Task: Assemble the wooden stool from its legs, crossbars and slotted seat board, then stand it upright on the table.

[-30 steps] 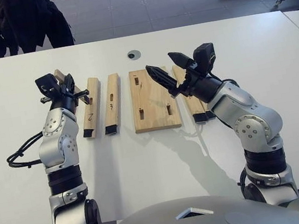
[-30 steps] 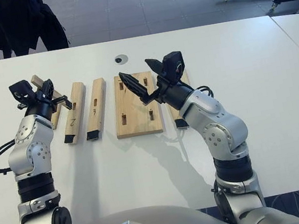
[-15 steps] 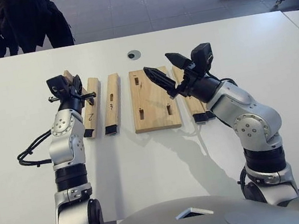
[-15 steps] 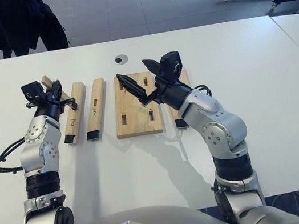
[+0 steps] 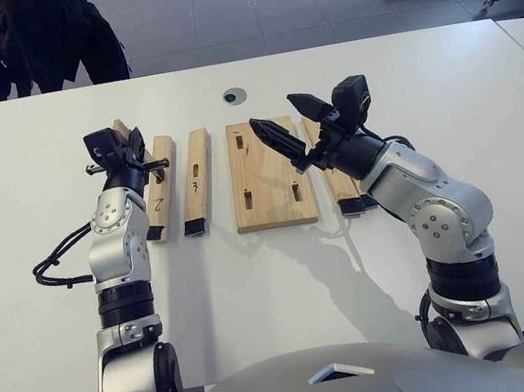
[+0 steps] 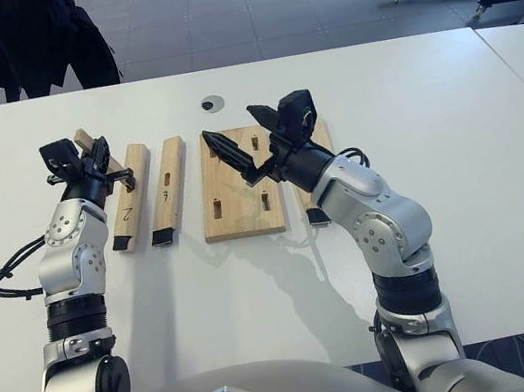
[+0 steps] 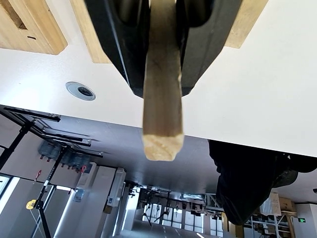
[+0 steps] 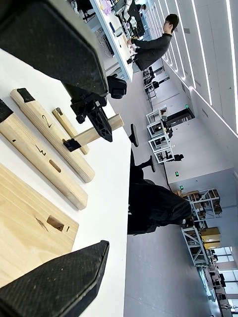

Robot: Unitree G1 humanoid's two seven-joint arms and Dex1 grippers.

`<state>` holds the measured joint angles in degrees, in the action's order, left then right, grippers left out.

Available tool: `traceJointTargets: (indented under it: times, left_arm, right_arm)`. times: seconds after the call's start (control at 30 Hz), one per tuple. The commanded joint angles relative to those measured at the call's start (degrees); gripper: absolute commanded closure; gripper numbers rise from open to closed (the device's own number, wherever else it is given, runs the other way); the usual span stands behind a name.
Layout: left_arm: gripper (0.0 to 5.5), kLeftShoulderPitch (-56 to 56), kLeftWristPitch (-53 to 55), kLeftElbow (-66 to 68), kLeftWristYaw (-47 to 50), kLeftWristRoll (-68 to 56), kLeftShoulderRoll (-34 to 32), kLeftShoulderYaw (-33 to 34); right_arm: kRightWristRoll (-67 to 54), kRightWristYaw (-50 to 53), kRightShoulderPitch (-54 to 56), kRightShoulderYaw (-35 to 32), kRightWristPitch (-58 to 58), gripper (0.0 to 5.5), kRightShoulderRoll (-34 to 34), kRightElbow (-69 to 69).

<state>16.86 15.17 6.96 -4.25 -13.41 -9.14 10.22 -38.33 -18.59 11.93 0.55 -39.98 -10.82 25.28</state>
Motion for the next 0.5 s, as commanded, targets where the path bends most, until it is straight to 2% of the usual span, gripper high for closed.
traceJointTargets:
  times: [0.03, 0.5]
  left_arm:
    - [5.12, -0.57, 0.8, -1.33, 0.31, 0.29, 0.01, 0.26]
    - [5.12, -2.36, 0.08, -1.61, -0.05, 1.45, 0.73, -0.38]
  right_arm:
    - [-0.38, -0.03, 0.67, 0.11, -0.91, 0.1, -0.26, 0.12]
    - [-0.5, -0.31, 0.74, 0.17, -1.27, 0.1, -0.3, -0.08]
